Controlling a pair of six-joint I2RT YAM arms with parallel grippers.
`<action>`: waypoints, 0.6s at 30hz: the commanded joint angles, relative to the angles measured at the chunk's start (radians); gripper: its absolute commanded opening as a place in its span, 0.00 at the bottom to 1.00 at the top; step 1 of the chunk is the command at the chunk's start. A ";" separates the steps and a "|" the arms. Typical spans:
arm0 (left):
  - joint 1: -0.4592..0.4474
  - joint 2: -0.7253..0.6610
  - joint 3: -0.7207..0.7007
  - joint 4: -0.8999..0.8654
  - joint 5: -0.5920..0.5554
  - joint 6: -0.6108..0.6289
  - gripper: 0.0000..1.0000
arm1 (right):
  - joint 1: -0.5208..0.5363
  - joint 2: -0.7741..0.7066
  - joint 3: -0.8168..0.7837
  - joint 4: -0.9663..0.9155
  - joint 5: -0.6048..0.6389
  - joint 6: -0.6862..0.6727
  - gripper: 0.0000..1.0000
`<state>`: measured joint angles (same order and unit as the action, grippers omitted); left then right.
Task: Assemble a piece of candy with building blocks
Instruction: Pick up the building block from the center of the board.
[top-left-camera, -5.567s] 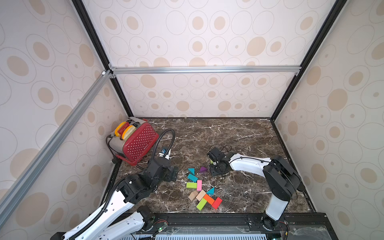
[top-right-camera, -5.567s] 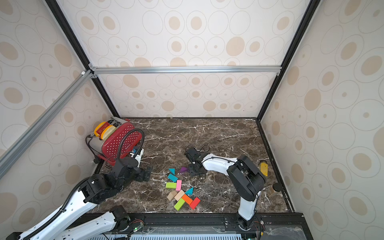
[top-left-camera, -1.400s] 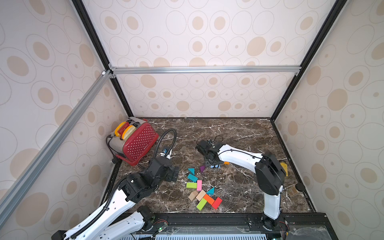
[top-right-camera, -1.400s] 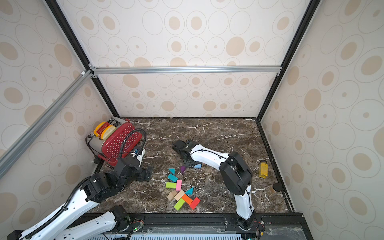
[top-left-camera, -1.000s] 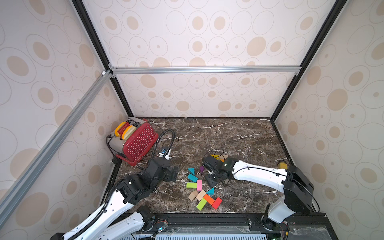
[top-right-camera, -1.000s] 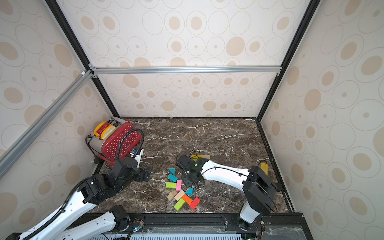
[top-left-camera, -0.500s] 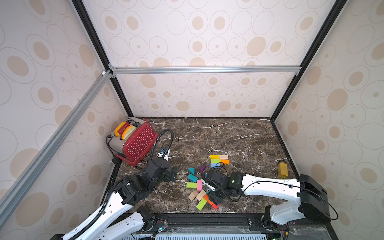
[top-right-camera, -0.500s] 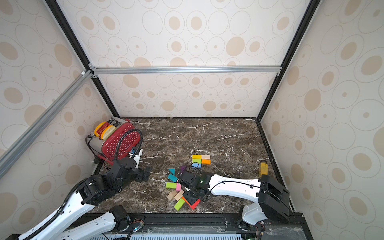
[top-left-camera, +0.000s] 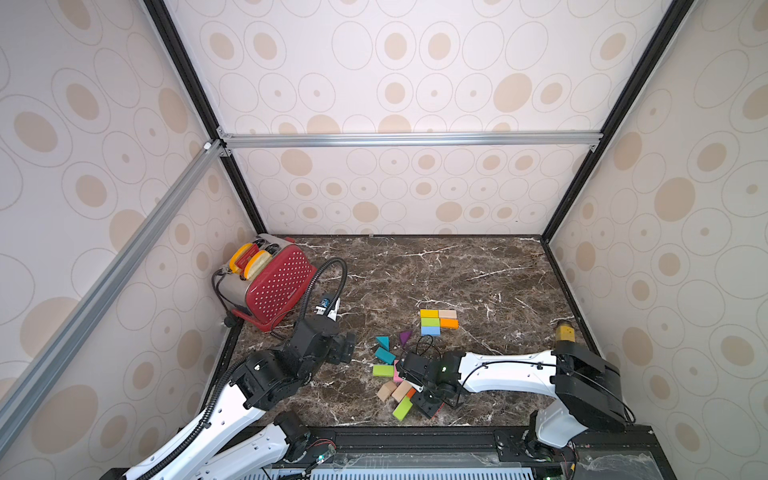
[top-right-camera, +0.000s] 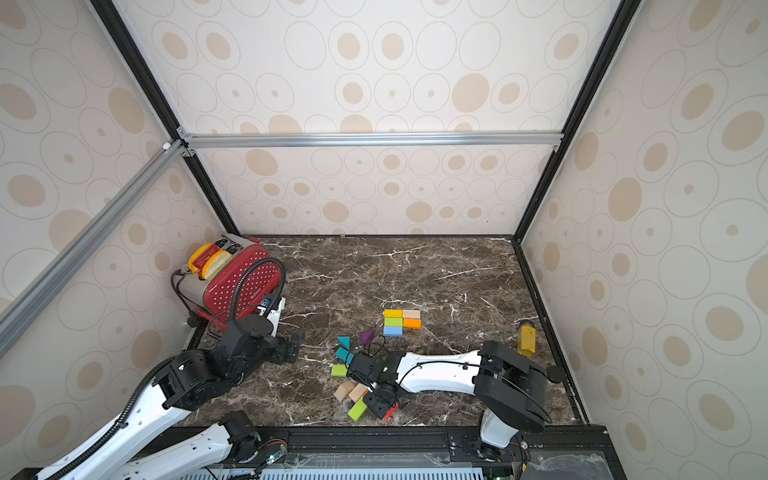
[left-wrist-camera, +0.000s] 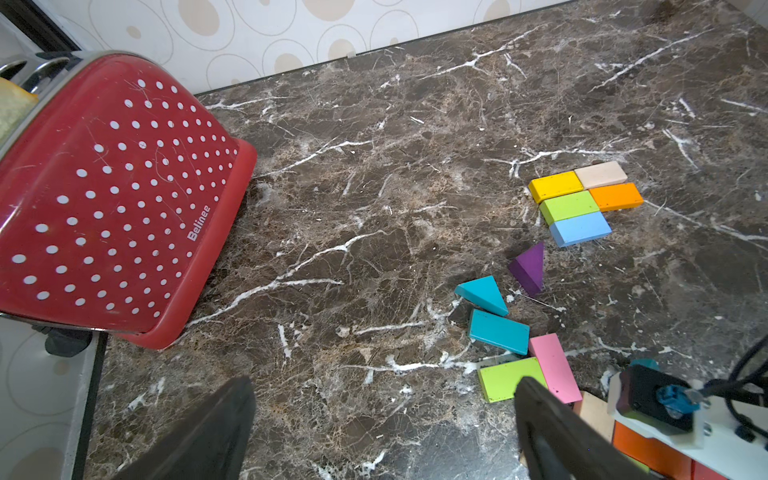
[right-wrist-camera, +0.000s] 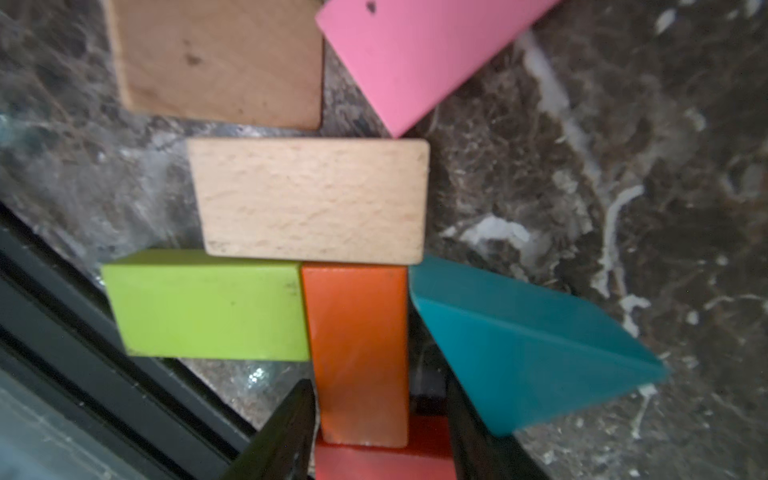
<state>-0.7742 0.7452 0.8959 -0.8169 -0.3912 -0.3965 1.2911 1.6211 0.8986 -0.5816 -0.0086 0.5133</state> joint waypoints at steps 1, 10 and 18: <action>0.005 0.003 0.011 -0.004 -0.015 0.001 0.98 | 0.004 0.012 0.017 0.000 0.033 -0.014 0.55; 0.005 0.007 0.011 -0.004 -0.012 0.002 0.98 | 0.004 0.107 0.071 -0.001 0.046 -0.020 0.49; 0.005 0.005 0.011 -0.004 -0.010 0.002 0.98 | 0.004 0.060 0.077 0.002 0.061 -0.033 0.31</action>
<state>-0.7742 0.7528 0.8959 -0.8173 -0.3912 -0.3965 1.2911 1.6936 0.9722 -0.5686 0.0391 0.4911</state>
